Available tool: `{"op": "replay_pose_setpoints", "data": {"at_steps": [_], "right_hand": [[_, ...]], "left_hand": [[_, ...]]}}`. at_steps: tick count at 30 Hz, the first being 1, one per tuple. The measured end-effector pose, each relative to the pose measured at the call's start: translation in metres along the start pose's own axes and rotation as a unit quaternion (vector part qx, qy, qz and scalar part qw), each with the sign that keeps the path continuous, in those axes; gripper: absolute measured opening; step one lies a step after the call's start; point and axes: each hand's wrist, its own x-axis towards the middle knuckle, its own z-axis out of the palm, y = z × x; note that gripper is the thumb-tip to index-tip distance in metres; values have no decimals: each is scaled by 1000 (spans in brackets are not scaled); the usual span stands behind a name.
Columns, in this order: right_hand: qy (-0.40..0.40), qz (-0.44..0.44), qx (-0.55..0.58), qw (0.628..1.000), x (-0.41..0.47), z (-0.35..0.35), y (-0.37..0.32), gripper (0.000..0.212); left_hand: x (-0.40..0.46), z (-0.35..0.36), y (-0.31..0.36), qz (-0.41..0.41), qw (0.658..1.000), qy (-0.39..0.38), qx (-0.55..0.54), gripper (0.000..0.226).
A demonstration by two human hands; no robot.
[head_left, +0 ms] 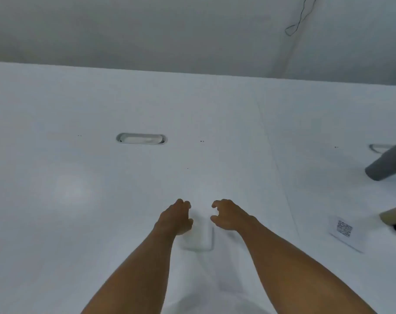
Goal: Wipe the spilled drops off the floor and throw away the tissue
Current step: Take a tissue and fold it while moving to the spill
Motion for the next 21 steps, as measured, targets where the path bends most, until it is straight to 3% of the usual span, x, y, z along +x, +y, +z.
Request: {"op": "replay_pose_setpoints", "data": {"at_steps": [7,13,15,21], "right_hand": [[38,41,90,994,-16,50,-10,49],[84,68,97,989,-23,71,-18,16],[85,72,93,989,-23,71,-22,17],[26,-15,147,989,-20,59,-30,19]], "left_hand": [[-2,29,-9,-20,999,-34,7,46],[-5,51,-24,-31,997,-24,-70,21],[-10,55,-27,-43,994,-14,-96,18],[-34,52,-30,-94,961,31,-258,12]]}}
